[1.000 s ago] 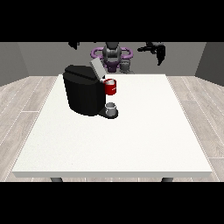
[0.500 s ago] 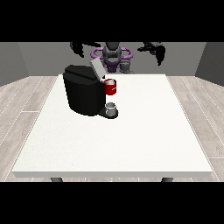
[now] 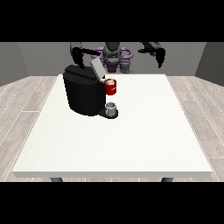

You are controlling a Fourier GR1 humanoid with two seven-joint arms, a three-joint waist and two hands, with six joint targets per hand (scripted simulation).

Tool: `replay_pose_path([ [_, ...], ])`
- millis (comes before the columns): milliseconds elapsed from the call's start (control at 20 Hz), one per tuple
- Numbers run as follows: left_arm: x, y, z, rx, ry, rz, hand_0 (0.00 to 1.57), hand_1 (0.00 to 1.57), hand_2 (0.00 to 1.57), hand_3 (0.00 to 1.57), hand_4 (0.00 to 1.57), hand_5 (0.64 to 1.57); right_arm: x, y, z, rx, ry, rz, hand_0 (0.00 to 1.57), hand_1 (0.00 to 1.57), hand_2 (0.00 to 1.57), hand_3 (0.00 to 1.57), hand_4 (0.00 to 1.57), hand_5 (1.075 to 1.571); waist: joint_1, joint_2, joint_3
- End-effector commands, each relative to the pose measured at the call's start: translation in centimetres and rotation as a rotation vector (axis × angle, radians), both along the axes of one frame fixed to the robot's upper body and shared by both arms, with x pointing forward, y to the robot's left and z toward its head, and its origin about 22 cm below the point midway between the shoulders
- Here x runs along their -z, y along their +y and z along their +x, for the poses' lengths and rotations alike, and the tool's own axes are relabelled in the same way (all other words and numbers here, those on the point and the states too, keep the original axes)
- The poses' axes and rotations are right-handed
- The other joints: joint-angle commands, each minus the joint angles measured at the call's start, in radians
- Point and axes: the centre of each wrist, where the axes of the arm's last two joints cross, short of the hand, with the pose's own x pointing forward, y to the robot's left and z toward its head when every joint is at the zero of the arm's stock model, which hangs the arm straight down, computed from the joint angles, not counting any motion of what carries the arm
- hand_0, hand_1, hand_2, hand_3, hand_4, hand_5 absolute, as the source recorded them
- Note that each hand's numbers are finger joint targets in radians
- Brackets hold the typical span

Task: Insert the coffee pod into the coffee machine and close the lid

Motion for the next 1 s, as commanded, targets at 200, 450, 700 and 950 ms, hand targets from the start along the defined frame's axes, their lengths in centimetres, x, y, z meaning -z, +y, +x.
replay_pose_path([
  [200, -2.1, 0.7, -0.9, -0.027, -0.023, 0.013, 0.0, 0.0, 0.0, 0.0, 0.0, 1.571, -1.1, 0.4, 2.5, -0.014, -0.037, -0.044, 0.0, 0.0, 0.0, 0.0, 0.0, 1.571, -0.009, 0.067, 0.0],
  [450, -2.1, 1.4, -1.1, -0.055, -0.073, 0.022, 0.0, 0.0, 0.0, 0.0, 0.0, 1.571, -2.1, 3.0, 3.4, -0.091, -0.051, -0.066, 0.0, 0.0, 0.0, 0.0, 0.0, 1.571, -0.033, 0.083, -0.0001],
  [700, -2.7, 0.5, -1.0, -0.055, -0.09, 0.007, 0.0, 0.0, 0.0, 0.0, 0.0, 1.571, -2.4, 3.7, 4.3, -0.071, -0.062, -0.062, 0.0, 0.0, 0.0, 0.0, 0.0, 1.571, -0.023, 0.108, 0.0],
  [950, -3.2, 1.7, -0.8, -0.085, -0.049, 0.041, 0.0, 0.0, 0.0, 0.0, 0.0, 1.571, -2.1, 5.0, 4.0, -0.122, -0.052, -0.069, 0.0, 0.0, 0.0, 0.0, 0.0, 1.571, -0.042, 0.088, 0.0],
])
